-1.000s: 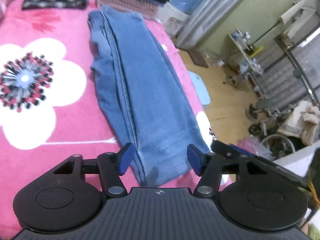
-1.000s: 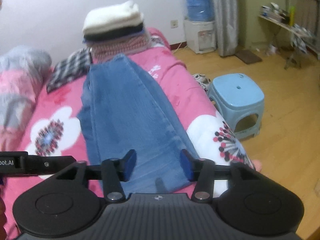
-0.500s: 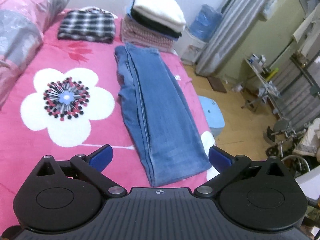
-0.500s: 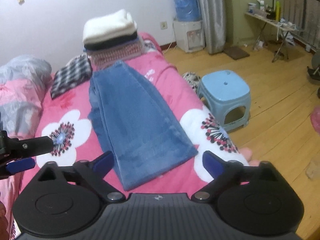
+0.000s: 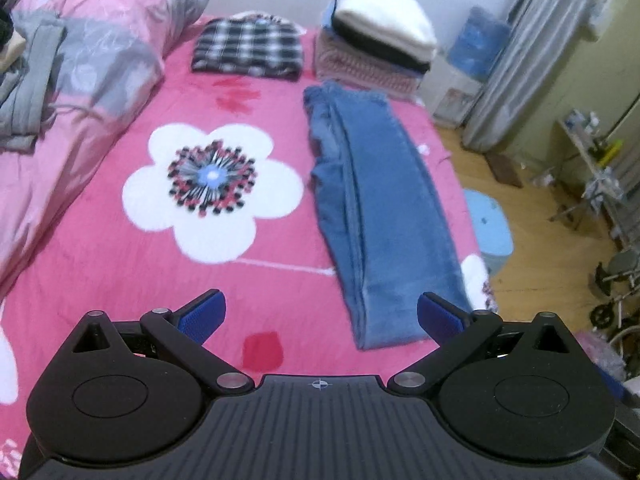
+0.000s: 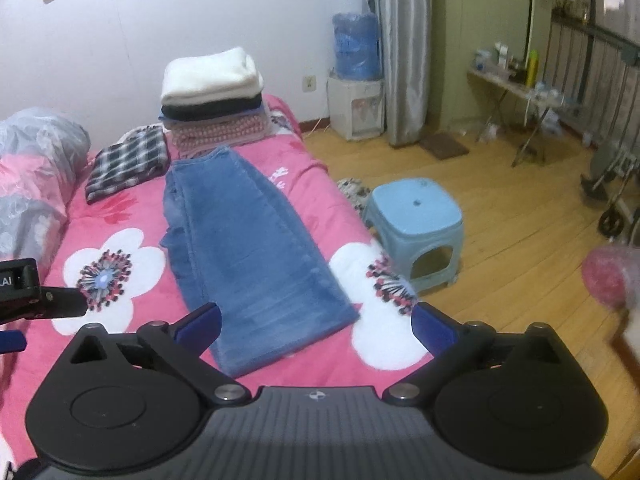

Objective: Fold clothes
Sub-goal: 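Lift both open tools back from the flattened jeans strip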

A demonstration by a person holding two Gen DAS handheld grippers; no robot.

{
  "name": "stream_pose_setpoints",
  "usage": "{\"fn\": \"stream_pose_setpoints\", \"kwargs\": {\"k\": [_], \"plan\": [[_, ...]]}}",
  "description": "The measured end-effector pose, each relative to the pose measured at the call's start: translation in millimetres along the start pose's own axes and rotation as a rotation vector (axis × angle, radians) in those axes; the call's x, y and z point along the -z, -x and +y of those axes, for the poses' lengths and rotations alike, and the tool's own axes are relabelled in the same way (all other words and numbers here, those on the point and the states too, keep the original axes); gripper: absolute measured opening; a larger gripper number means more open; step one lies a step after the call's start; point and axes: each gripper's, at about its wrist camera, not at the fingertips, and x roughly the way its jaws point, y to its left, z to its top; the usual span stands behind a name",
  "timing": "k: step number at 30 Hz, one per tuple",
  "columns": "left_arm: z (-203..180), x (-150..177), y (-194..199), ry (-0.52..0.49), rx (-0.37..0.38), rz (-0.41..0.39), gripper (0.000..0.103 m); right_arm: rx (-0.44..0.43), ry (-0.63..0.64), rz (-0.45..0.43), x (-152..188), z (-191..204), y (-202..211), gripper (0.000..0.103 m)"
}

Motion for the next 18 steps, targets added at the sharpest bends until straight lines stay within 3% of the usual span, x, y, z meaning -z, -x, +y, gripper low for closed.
{"fn": "stream_pose_setpoints", "kwargs": {"k": [6,12,18], "plan": [[1.7,8.8,-15.8,0.022,0.120,0.091,0.103,0.020,0.059,-0.029,2.9,0.9,7.7,0.103],[-13.4,16.8,-25.4,-0.061,0.086,0.092,0.103,0.041,0.080,-0.028,8.5,0.2,4.2,0.103],[-10.9,18.2,-38.7,-0.013,0.064,0.104,0.103,0.062,0.074,0.062,6.0,-7.0,-17.8,0.103]]}}
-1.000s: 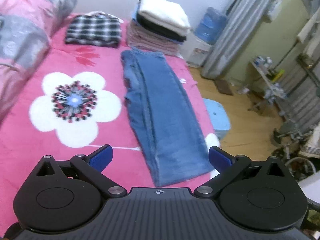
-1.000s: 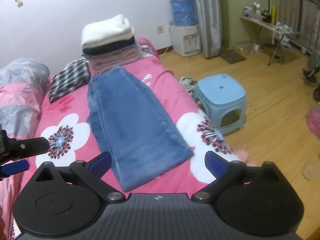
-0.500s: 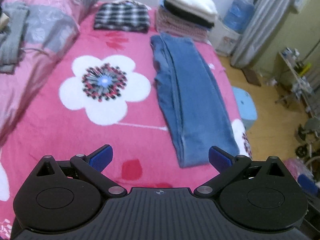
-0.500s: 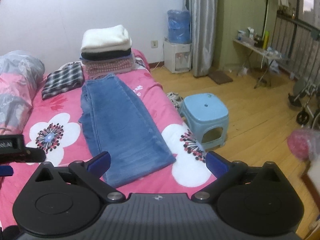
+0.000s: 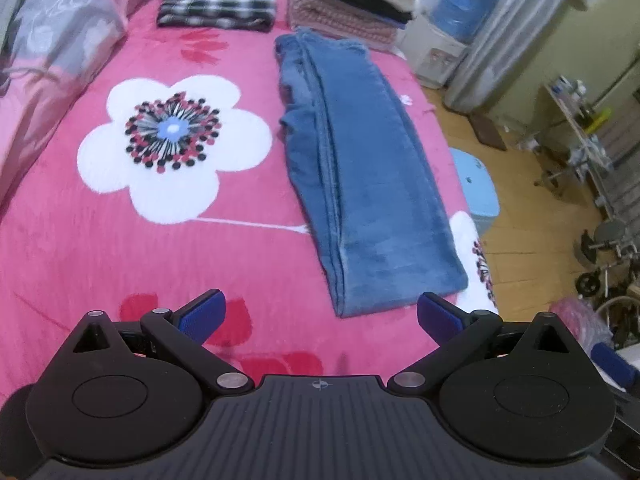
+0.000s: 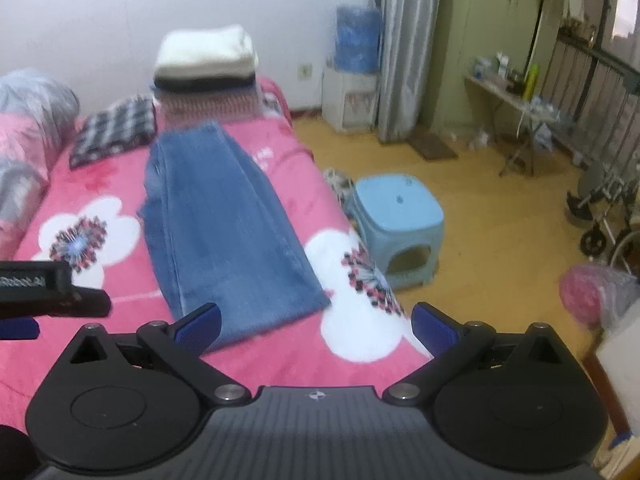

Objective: Fold clothes
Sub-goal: 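Lift both open tools back from the flattened jeans strip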

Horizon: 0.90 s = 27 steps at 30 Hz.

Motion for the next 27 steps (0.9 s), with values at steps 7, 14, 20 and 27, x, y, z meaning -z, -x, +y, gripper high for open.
{"fn": "stream_pose_setpoints", "kwargs": {"k": [7,14,20,27], "plan": [[-2.6,3.1,-15.8,-0.012,-0.042,0.022,0.103,-0.014,-0.088,0.075,2.1,-13.5,-19.3,0.103],[-2.9,7.8,-31.9,-0.001,-0.062,0.053,0.103,-0.033,-0.046,0.073,0.0,-9.4,-30.5,0.103],[-2.4,10.5,-45.3,-0.006,-0.082,0.076,0.103,-0.037,-0.010,0.072,-1.1,-3.9,-41.7,0.103],[1.8,8.5,-56.5,-0.019,-0.088,0.043,0.103,-0.034,0.039,0.046,-1.6,2.6,-53.3,0.103]]}}
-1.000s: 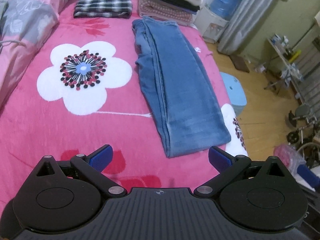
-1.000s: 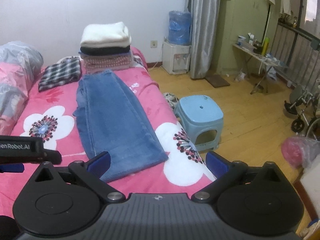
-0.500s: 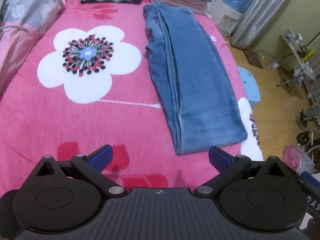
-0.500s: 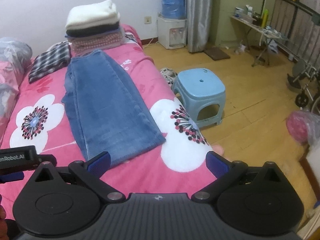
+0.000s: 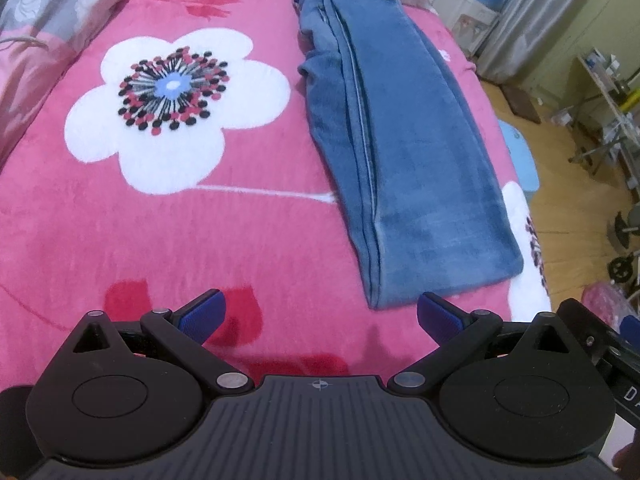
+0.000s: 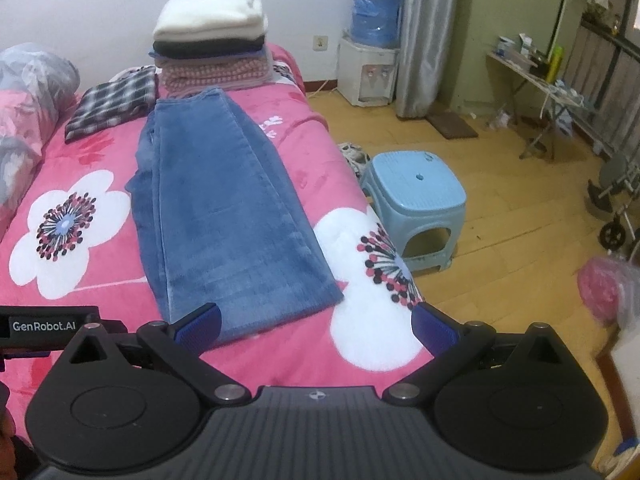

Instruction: Fold clothes

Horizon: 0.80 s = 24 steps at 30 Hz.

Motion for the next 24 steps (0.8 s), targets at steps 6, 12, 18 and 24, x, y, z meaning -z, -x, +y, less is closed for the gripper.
{"fn": "stream_pose_setpoints", "kwargs": {"k": [6,12,18,24], "plan": [[8.7,-2.7,-3.2,-0.069,0.019,-0.136,0.103,-0.012,-0.025,-0.038,-3.9,-5.2,-13.9,0.103],[18.2,-3.5,-27.0,-0.059,0.111,-0.053,0.103,-0.135,-0.170,0.031,-0.1,-17.5,-46.4,0.096],[18.2,-3.0,-37.8,-0.055,0.116,-0.072,0.100,-0.187,-0.182,0.060,-0.1,-9.2,-71.5,0.069],[3.6,-5.7,-35.3,-0.138,0.142,-0.146,0.078,-0.186,-0.096,0.036,-4.1,7.4,-91.5,0.044]]}}
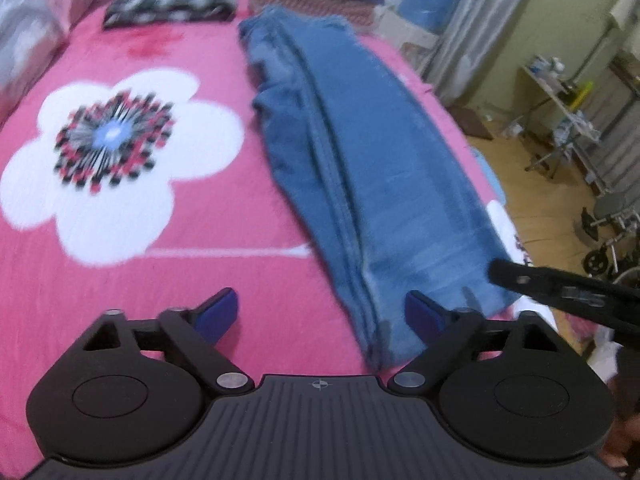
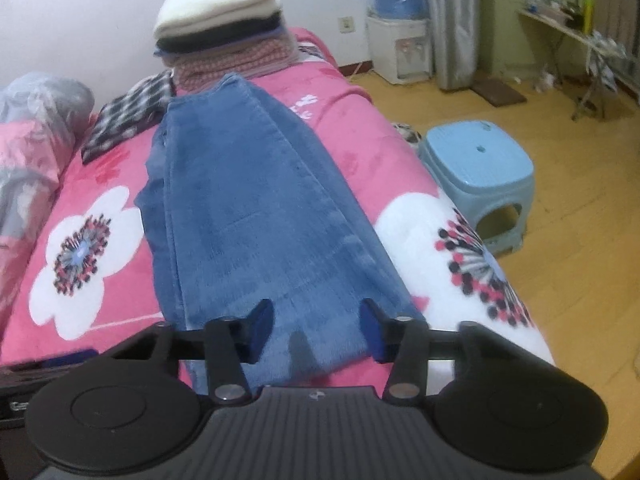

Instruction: Fold clothes

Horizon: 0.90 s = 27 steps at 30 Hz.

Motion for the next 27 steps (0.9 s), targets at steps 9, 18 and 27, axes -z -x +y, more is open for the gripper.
{"fn": "stream_pose_setpoints", "kwargs": {"k": [9,18,27], "plan": [[-19.8,2.9,-2.1,-0.096,0.062,-0.009,0.053,0.031,0.096,0.062,7.8,0.7,-36.1,0.035],[-22.1,10.0,-30.3,-0.058,0.006,0.139,0.054,0.028,0.093,0.059,23.5,-6.0,-31.7,0.037],[-12.2,14.0,-27.5,-0.003,-0.019,0.162,0.062,0.017,0.003,0.042,19.3,-10.1,-21.7,0.041]]}}
